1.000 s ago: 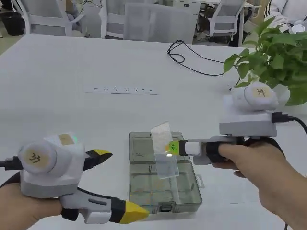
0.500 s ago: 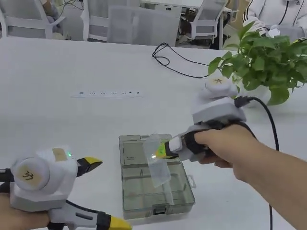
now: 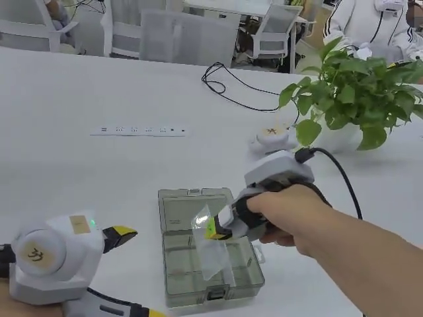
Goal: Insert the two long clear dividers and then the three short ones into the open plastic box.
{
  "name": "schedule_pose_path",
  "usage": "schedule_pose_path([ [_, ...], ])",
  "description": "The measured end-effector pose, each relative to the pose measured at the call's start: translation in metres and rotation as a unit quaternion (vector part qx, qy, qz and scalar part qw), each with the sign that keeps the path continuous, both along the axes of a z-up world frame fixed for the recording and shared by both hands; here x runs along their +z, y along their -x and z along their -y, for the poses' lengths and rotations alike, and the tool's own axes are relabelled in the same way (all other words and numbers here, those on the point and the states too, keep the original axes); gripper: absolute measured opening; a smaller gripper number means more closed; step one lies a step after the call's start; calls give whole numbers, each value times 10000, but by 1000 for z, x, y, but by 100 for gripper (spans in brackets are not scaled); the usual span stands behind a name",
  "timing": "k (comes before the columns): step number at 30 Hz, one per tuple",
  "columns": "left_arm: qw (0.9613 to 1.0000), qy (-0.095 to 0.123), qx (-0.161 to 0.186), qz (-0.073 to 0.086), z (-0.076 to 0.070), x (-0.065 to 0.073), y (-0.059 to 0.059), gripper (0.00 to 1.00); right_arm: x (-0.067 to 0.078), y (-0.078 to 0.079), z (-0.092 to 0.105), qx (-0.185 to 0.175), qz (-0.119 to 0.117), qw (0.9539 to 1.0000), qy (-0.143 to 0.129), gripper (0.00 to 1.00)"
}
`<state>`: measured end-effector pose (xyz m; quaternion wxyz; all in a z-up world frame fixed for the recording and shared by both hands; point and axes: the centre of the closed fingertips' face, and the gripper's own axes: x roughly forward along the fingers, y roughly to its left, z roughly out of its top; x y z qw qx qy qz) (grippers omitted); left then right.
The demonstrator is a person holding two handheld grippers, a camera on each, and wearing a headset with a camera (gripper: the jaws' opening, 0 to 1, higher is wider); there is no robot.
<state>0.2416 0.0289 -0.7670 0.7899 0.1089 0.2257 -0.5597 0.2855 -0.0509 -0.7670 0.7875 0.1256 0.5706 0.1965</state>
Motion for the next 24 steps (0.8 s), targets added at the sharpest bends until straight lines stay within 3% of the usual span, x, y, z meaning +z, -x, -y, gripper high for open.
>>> schedule_pose_path([
  [13, 9999, 148, 44, -53, 3, 1, 1, 100, -15, 6, 0, -83, -161, 9998, 100, 7],
  [24, 9997, 218, 57, -114, 5, 0, 3, 100, -20, 5, -3, 82, -111, 9995, 267, 7],
])
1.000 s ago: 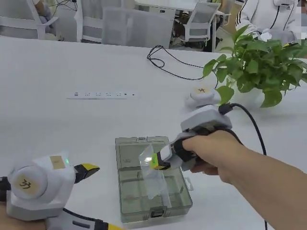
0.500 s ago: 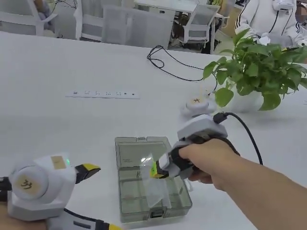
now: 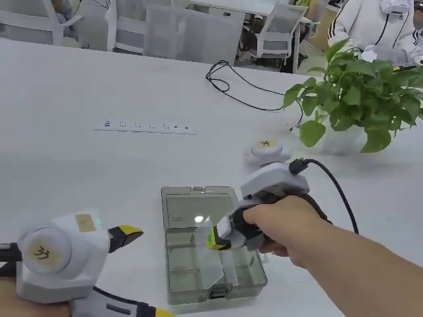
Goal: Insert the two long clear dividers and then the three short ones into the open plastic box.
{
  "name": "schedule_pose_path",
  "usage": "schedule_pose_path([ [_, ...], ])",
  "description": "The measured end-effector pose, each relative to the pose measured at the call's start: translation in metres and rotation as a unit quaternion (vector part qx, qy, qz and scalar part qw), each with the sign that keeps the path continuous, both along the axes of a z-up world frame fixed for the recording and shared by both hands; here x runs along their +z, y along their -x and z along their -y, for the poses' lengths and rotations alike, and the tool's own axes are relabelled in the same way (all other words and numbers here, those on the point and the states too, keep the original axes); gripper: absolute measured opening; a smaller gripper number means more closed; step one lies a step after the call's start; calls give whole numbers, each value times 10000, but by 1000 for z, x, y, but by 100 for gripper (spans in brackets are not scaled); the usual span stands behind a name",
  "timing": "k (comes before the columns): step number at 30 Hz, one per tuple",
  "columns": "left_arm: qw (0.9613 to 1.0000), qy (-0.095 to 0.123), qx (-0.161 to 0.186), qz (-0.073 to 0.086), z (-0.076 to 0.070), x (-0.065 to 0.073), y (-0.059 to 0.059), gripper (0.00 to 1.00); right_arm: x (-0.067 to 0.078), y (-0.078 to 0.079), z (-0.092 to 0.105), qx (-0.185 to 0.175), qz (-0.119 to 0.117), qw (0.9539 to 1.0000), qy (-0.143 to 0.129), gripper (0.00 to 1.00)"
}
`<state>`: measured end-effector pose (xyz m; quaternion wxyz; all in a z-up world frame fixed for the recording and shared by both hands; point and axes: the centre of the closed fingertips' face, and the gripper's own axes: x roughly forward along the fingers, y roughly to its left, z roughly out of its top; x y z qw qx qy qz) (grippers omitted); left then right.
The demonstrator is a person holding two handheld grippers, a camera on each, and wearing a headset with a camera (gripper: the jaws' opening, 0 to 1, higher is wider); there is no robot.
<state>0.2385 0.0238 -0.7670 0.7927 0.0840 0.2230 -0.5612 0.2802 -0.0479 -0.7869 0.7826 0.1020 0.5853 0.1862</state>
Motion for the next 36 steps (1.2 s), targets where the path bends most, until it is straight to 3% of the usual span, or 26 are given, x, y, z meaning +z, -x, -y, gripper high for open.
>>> schedule_pose_path([
  [16, 10000, 35, 17, -31, 1, -1, 0, 100, -5, -1, 1, 124, 67, 9998, 160, 7],
  [29, 10000, 33, 39, -68, 0, -3, 0, 100, -6, -3, -6, 682, 297, 9951, 649, 7],
  [36, 9999, 43, 72, -65, -1, -2, -1, 100, -8, -2, -6, 760, 306, 9942, 700, 7],
])
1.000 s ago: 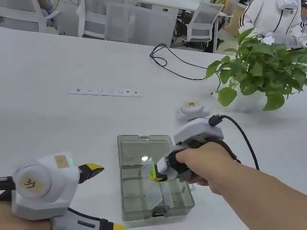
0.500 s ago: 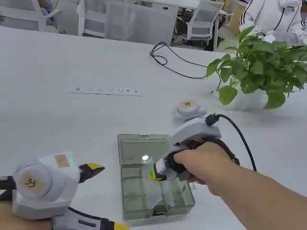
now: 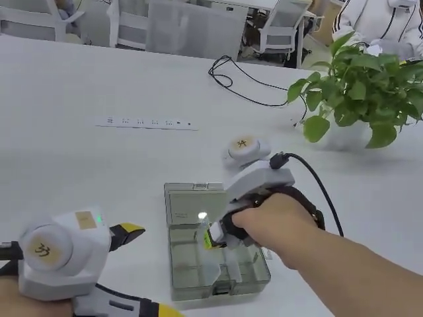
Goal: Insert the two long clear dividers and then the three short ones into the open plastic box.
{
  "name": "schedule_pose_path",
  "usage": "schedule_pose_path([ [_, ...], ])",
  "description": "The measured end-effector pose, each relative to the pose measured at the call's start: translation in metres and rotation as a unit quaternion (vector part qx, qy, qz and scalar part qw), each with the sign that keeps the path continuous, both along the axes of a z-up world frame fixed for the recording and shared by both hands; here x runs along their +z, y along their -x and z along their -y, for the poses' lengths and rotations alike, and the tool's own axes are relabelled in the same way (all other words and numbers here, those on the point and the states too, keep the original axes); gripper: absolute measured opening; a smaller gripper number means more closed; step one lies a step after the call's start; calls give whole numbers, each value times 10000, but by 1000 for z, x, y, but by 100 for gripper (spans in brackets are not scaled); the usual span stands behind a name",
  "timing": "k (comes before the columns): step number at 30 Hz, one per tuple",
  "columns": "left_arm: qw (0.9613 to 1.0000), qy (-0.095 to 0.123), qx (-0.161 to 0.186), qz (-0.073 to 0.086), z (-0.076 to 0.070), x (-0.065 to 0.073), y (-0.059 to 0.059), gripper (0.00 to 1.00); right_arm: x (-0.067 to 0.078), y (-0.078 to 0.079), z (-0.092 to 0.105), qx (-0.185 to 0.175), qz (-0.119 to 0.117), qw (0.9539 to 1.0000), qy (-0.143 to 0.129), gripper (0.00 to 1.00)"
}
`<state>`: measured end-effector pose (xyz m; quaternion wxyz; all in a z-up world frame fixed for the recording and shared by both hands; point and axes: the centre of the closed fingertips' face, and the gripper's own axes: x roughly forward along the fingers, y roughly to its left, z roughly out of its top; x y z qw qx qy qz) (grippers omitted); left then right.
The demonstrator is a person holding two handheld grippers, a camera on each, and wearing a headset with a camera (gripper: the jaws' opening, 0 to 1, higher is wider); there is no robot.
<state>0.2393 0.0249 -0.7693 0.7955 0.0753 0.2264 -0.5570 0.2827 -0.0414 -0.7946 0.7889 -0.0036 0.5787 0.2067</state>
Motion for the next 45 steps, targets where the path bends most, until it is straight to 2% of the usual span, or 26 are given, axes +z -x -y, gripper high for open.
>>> schedule_pose_path([
  [5, 10000, -2, 4, -8, 0, -1, 0, 100, 0, 0, -2, 24, 24, 10000, -18, 7],
  [16, 10000, 32, 22, -20, 2, 0, 0, 100, 0, -2, -2, -123, -77, 9998, -159, 7],
  [17, 10000, 33, 20, -19, 2, 0, 0, 100, 1, -1, -4, -212, -135, 9993, -283, 7],
  [25, 10000, 25, 35, -30, 0, -1, -1, 100, 1, -1, 0, -158, -94, 9996, -194, 7],
  [39, 10000, -84, 17, -48, 0, -7, 1, 100, 0, 0, -1, -165, -31, 9996, -226, 7],
  [45, 10000, -47, 19, -48, 1, -5, 1, 100, 1, -2, -1, -166, -50, 9996, -232, 7],
])
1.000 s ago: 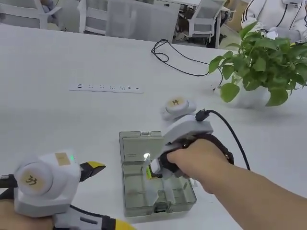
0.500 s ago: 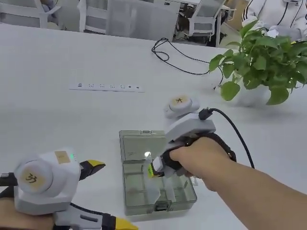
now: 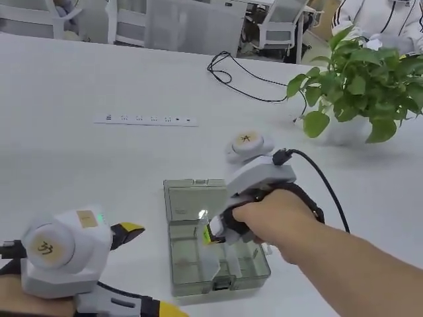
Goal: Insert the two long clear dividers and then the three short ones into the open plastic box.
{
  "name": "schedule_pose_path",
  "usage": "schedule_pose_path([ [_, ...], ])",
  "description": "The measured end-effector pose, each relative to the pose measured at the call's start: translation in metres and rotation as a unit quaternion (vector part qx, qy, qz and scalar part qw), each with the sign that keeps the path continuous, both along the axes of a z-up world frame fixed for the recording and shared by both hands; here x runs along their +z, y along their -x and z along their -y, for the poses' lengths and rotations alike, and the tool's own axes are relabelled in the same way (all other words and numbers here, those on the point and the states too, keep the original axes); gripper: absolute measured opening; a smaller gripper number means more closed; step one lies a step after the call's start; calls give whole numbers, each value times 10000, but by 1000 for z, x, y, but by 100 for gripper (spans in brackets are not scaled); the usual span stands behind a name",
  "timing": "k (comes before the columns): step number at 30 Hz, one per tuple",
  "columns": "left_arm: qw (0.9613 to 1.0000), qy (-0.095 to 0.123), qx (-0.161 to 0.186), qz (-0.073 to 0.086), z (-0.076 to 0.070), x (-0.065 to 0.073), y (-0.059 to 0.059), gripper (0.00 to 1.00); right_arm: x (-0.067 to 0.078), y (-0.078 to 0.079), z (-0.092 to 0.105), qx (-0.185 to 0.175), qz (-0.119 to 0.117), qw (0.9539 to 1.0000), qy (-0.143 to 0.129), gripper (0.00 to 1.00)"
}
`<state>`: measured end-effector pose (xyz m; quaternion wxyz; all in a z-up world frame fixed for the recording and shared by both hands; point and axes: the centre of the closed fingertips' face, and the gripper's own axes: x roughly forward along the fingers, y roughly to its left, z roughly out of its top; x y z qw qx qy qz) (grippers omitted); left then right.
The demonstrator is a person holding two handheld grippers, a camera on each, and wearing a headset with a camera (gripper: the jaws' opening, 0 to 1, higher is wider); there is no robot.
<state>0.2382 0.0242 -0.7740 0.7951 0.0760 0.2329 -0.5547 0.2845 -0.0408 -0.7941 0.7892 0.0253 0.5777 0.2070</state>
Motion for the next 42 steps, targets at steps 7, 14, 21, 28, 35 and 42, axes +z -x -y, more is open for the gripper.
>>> schedule_pose_path([
  [7, 10000, 24, 10, 4, -1, 1, -1, 100, 0, 0, -1, 13, 12, 10000, -2, 7],
  [14, 10000, 32, 3, -3, 0, 0, -1, 100, -1, 0, 0, 27, 20, 10000, 12, 7],
  [21, 10000, 2, -2, 2, 0, -1, -1, 100, -3, 2, -2, 66, 62, 10000, 17, 7],
  [28, 10000, -31, 4, -17, -1, -4, -1, 100, -5, 1, -5, 137, 118, 9998, -38, 8],
  [35, 10000, -68, 23, -10, -2, -5, -2, 100, -15, 2, -9, 229, 182, 9995, -120, 9],
  [42, 9999, -110, 53, -28, -3, -9, -3, 100, -21, 1, -8, 155, 114, 9992, -337, 10],
])
